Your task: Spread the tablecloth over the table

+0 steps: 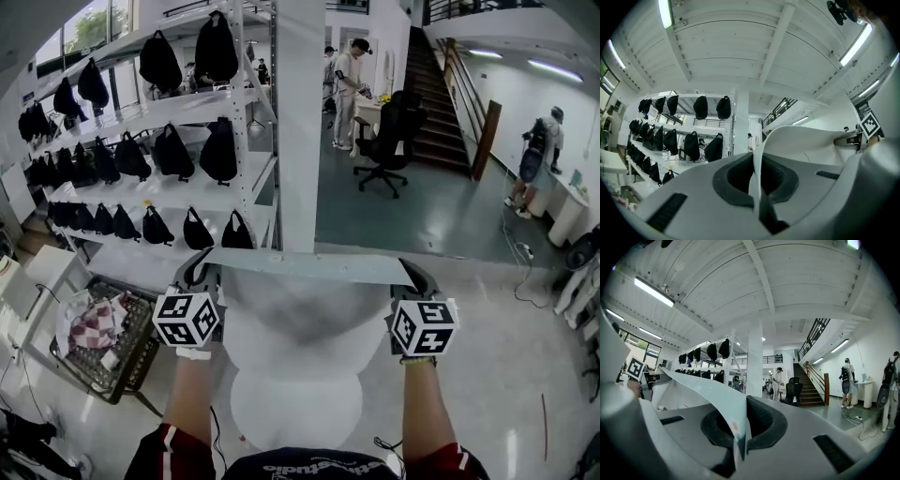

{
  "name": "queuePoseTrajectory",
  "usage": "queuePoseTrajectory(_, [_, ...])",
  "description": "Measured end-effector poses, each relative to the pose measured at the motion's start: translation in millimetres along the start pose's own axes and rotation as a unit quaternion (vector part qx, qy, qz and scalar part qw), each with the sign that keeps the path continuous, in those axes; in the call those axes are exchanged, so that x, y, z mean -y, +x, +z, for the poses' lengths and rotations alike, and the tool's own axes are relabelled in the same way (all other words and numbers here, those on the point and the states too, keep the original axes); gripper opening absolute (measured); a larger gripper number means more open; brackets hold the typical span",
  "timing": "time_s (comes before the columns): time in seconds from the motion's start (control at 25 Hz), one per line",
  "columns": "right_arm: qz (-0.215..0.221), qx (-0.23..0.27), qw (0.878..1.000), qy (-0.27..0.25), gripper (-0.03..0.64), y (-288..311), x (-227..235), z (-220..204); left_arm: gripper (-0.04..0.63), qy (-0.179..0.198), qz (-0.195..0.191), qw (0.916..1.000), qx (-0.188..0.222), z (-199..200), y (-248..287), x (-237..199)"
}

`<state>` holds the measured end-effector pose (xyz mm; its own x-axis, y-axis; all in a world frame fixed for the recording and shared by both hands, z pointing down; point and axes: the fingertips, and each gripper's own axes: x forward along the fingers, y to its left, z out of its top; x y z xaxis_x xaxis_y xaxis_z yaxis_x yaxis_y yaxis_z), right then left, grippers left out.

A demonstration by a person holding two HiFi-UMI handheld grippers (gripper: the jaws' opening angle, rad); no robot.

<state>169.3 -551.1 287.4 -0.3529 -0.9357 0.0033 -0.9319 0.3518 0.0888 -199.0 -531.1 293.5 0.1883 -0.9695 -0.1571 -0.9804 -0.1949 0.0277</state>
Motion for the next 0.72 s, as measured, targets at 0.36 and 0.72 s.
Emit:
queuePoseTrajectory(0.36, [-0.009,0.018,1.000,-0.010,0.026,32,21,10,0.018,0.028,0.004,0.9993,0.024,6,38,-1])
queuePoseTrajectory(0.72, [-0.003,-0.041,0.999,-0.001,0.026,44,19,-51,0.018,0.004,0.004,0.9995,-0.030,-59,39,-6])
